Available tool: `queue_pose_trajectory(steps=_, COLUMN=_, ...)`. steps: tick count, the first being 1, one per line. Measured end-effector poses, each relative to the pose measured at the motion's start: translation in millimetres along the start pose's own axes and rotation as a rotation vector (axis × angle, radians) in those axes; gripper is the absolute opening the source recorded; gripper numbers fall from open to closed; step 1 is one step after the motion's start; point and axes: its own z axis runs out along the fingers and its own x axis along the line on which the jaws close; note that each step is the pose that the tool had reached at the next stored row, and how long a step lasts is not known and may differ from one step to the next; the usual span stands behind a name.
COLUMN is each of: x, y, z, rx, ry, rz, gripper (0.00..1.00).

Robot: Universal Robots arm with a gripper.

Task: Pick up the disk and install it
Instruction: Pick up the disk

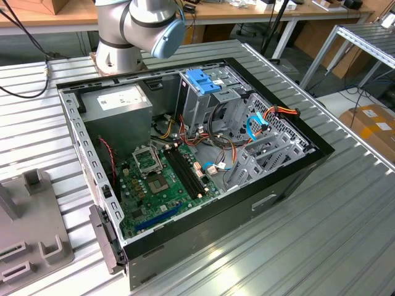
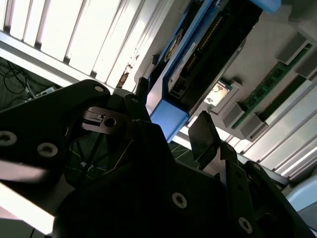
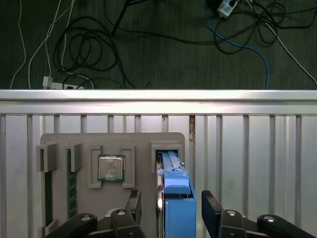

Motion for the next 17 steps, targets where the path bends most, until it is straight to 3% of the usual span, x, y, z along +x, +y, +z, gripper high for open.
queue_pose_trajectory(steps=14, x=0.0, y=-1.1, z=0.4, rx=0.0003, ry=-0.0001, rz=0.000, gripper=0.59)
queue_pose_trajectory(steps=15, x=0.0, y=-1.1, z=0.4, rx=0.0003, ry=-0.0001, rz=0.000, gripper=0.51)
queue_pose_trajectory(steps=17, x=0.0, y=-1.1, z=0.4, rx=0.0003, ry=-0.0001, rz=0.000, gripper=0.50)
